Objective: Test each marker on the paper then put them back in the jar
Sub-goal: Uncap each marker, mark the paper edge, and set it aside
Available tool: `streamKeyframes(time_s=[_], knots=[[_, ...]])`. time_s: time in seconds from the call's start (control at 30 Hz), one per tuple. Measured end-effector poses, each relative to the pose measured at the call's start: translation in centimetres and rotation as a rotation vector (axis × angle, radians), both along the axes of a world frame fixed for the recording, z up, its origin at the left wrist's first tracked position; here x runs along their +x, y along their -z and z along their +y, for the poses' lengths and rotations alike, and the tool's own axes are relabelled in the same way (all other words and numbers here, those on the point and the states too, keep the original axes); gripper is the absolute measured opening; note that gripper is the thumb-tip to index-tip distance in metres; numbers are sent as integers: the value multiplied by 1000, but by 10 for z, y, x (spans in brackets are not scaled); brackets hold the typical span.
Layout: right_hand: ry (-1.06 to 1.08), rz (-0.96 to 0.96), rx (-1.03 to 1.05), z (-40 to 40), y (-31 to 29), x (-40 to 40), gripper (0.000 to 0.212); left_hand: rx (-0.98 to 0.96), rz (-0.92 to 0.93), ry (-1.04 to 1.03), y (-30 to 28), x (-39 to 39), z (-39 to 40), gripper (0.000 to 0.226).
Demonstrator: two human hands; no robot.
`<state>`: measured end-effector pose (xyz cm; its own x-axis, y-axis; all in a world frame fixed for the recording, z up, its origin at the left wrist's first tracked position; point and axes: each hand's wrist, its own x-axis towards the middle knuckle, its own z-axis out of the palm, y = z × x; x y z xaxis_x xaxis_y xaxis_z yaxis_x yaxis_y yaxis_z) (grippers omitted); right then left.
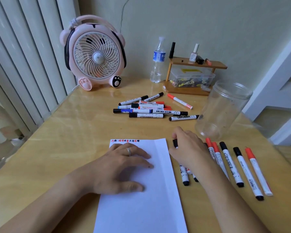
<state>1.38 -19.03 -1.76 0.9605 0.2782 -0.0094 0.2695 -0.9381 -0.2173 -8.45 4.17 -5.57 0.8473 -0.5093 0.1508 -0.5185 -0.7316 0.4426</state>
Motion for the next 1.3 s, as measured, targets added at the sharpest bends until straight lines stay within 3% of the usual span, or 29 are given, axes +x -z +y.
streamKeyframes(time_s=[0.27,0.57,0.73,1.0,1.1,1.2,1.27,1.3], knots=[[97,9,-5,2,5,0,26,1,-12,21,0,-3,-1,51],[16,-331,137,41,-5,60,13,-96,-61,-12,2,4,-3,34],[31,-363,14,46,9,102,33,-153,-227,-233,8,12,3,21],[19,-400,-48,44,6,116,27,-212,-308,-443,9,21,11,25],[10,-465,98,40,-3,93,19,-268,-370,-527,8,23,14,22],[-98,-553,405,39,-10,51,13,-303,-381,-538,7,22,15,21],[-133,-415,694,42,-10,18,17,-313,-353,-505,7,20,13,23],[-121,-256,861,44,-11,3,18,-309,-333,-484,7,19,11,26]])
